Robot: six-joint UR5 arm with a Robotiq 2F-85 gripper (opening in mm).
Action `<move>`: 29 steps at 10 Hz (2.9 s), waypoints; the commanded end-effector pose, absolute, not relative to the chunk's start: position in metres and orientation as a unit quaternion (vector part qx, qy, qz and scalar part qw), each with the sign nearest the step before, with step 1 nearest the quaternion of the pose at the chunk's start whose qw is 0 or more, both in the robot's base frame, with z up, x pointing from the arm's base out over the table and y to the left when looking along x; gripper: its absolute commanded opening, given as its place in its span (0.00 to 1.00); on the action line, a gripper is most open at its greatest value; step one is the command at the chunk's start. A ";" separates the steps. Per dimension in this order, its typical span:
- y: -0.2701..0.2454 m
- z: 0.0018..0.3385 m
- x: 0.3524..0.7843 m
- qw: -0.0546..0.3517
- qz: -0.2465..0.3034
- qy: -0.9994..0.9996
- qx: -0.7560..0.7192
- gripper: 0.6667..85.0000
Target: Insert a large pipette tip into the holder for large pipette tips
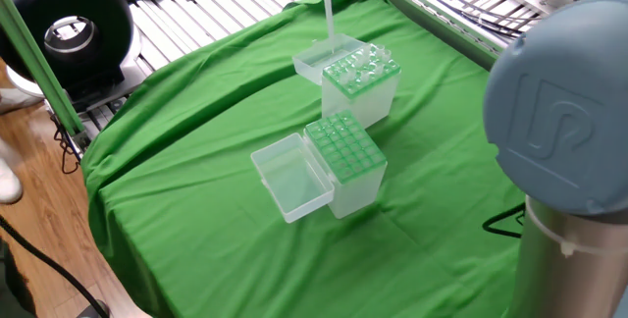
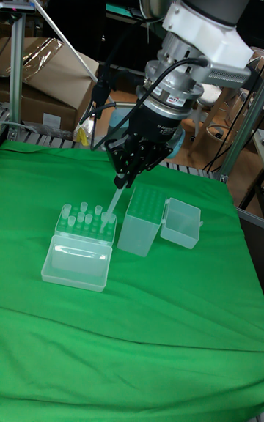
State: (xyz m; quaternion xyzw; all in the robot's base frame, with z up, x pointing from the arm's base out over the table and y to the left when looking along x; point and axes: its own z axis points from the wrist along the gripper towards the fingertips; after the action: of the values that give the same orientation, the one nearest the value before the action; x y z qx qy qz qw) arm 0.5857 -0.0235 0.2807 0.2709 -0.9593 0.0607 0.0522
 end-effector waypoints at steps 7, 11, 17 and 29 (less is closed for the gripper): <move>-0.019 0.269 0.572 0.044 0.051 -0.961 0.268 0.00; -0.018 0.267 0.566 0.045 0.051 -0.962 0.266 0.00; -0.015 0.283 0.565 0.058 0.058 -0.960 0.268 0.00; -0.008 0.262 0.572 0.038 0.049 -0.963 0.261 0.00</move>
State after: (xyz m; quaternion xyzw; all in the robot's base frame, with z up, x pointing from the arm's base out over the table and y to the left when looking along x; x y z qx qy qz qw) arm 0.5703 -0.0103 0.2679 0.2603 -0.9628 0.0565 0.0452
